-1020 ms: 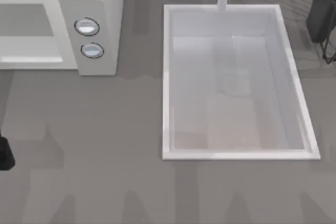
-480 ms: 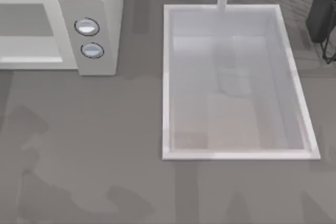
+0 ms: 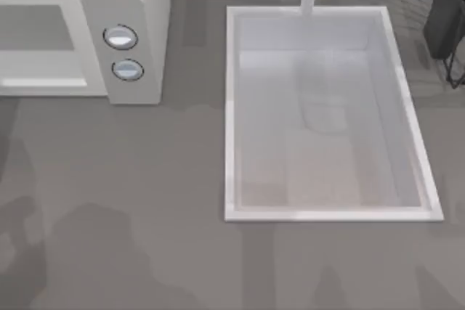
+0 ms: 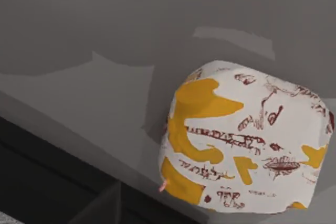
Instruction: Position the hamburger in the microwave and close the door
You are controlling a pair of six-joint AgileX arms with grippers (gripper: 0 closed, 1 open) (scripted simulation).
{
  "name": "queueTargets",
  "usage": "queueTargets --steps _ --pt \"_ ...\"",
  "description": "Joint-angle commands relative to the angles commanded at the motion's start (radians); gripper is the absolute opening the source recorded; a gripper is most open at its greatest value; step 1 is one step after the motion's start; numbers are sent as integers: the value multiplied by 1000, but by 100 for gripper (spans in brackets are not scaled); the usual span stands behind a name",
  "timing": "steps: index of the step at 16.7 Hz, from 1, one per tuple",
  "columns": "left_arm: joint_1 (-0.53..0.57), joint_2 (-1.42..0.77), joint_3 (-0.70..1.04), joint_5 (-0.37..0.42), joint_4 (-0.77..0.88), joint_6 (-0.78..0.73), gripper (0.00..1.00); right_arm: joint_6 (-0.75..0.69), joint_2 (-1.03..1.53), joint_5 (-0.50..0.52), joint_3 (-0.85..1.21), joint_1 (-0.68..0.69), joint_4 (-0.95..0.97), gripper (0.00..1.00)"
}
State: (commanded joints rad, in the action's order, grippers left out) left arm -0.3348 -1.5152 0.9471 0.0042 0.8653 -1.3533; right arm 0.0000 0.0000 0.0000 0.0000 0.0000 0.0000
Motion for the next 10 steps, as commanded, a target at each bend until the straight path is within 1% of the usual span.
queueTargets --steps 2,4,10 --pt "-22 -96 68 0 51 -90 100 0 0 0 0 0 0 100" --pt "-37 -153 111 0 81 -145 100 0 0 0 0 0 0 100" --pt "-37 -166 123 0 89 -161 100 0 0 0 0 0 0 100"
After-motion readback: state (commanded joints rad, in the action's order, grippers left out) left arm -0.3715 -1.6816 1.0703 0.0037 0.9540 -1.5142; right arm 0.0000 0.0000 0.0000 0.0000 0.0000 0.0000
